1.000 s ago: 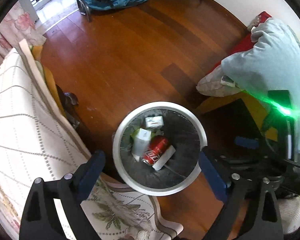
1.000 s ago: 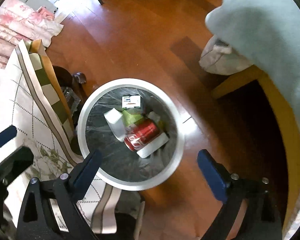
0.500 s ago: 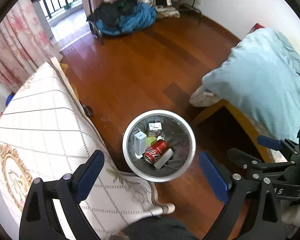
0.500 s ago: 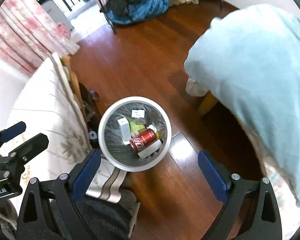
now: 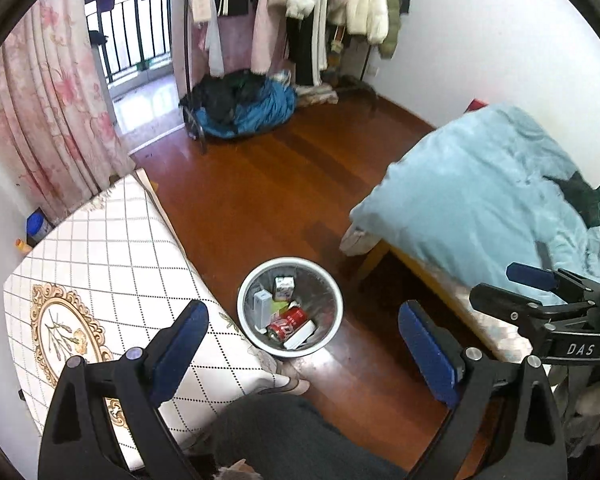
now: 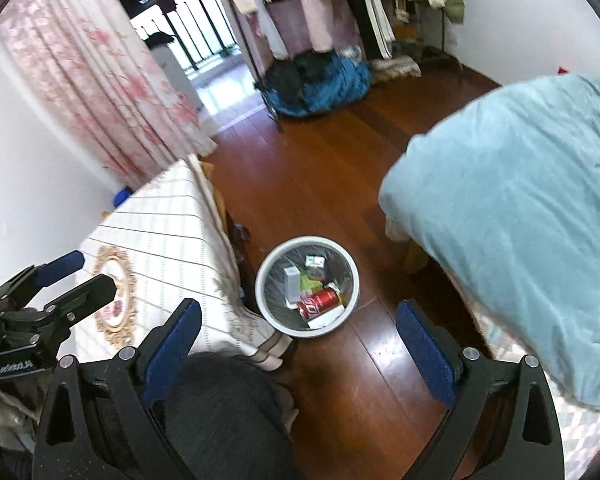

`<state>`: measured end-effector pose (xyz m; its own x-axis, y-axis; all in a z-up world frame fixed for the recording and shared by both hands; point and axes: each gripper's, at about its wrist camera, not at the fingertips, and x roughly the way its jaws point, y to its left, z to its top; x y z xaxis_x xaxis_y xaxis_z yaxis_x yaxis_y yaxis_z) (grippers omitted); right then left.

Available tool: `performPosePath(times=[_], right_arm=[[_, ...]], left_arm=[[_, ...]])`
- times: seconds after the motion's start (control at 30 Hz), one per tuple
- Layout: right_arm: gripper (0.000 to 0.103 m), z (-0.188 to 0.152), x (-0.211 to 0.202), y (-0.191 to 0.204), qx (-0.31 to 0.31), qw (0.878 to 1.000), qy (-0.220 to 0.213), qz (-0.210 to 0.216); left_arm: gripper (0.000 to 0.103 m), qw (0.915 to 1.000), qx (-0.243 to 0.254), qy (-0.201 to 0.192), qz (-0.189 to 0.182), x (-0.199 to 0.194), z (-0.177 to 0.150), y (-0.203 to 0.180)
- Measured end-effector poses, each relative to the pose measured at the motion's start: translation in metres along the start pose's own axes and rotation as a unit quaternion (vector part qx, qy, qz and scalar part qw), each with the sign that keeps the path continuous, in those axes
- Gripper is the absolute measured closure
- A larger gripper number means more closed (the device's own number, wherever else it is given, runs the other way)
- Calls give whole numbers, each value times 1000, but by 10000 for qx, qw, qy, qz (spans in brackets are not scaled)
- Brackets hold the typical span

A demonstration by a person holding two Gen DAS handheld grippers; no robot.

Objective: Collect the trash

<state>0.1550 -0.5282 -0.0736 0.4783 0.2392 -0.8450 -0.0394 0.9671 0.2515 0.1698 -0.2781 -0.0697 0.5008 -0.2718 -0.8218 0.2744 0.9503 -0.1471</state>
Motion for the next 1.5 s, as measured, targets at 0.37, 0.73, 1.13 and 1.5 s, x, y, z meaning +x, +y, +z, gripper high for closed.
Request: performPosePath(times=[0.37,0.73,1.13,1.5], right_arm=[[0,-16,-95,19,-167,9973,-513,491],[0,-31,-129,41,-360,9959,-584,594],[0,-36,-127,49,-440,9961,-477,593],[0,-37,-128,55,-445,9963,-462,569]], left_arm=[[6,9982,-75,-543,-252,-71,-8,-10],[6,9957,-55,-823,-410,-107,-16,-10],[3,9961,-127,-808,-334,-109,-28,-6],[0,9961,-154,-805,-333,-112,-29,-7]])
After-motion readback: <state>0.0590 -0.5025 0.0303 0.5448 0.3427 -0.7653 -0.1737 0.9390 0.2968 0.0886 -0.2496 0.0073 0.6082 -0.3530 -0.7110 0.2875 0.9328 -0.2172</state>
